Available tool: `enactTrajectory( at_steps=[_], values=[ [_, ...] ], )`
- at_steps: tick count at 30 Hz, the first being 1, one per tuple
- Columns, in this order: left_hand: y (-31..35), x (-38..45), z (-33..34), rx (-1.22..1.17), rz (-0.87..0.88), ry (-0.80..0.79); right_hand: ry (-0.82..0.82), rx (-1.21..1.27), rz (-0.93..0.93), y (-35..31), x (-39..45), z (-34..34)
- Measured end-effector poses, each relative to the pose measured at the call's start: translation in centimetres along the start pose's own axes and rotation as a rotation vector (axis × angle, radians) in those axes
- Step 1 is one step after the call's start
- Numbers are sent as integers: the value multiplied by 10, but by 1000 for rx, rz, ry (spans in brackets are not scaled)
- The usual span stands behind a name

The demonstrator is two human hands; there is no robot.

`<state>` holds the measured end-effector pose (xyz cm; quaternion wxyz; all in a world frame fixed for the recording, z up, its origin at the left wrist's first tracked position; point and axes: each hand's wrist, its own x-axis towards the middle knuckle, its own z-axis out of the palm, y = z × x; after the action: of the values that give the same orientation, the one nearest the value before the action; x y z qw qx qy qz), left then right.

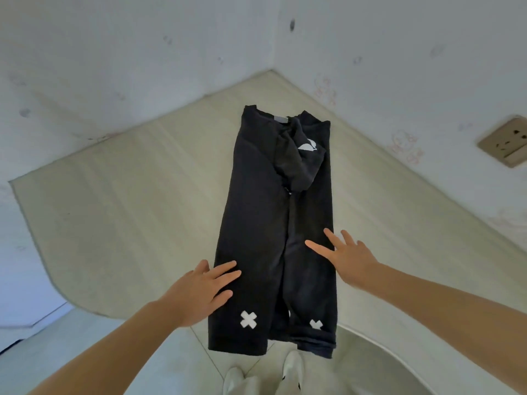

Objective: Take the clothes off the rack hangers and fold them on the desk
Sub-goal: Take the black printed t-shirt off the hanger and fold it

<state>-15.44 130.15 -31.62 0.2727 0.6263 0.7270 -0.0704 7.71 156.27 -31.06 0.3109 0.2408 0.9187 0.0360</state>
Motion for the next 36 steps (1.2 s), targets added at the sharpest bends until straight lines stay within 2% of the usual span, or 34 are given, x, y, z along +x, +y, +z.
enactTrajectory(
  at_steps=[4, 6, 8, 11, 17, 23, 24, 26, 29, 30, 32, 34, 36],
  values=[
    [-10, 0, 1, 201, 124, 82, 253, -120, -118, 6, -32, 24],
    [-18, 6, 3, 353, 125, 89, 304, -165, -191, 5, -45, 45],
    [-21, 14, 0, 429, 198, 151, 361, -163, -268, -1, -57, 65],
    [-21, 24, -10, 507, 245, 177, 392, -98, -314, -6, -63, 75],
    [-31, 41, -2, 576, 333, 76, 400, -56, -338, -7, -50, 73],
    [-23, 39, -9, 485, 339, -61, 404, 68, -342, -1, -50, 69],
    [-21, 38, -13, 421, 306, -99, 403, 151, -354, 3, -50, 66],
    [-17, 40, -23, 259, 219, -202, 284, 386, -339, 10, -53, 49],
    [-19, 49, -33, -187, 58, -313, 154, 627, -247, 16, -51, 22],
    [-19, 51, -38, -342, -14, -318, 157, 700, -221, 17, -49, 15],
    [-21, 60, -53, -647, -114, -262, 265, 877, -147, 23, -37, 4],
    [-25, 71, -70, -947, -139, -196, 377, 1042, -3, 31, -23, -9],
    [-27, 85, -87, -1064, -215, -70, 440, 1210, 147, 39, -8, -25]
  ],
)
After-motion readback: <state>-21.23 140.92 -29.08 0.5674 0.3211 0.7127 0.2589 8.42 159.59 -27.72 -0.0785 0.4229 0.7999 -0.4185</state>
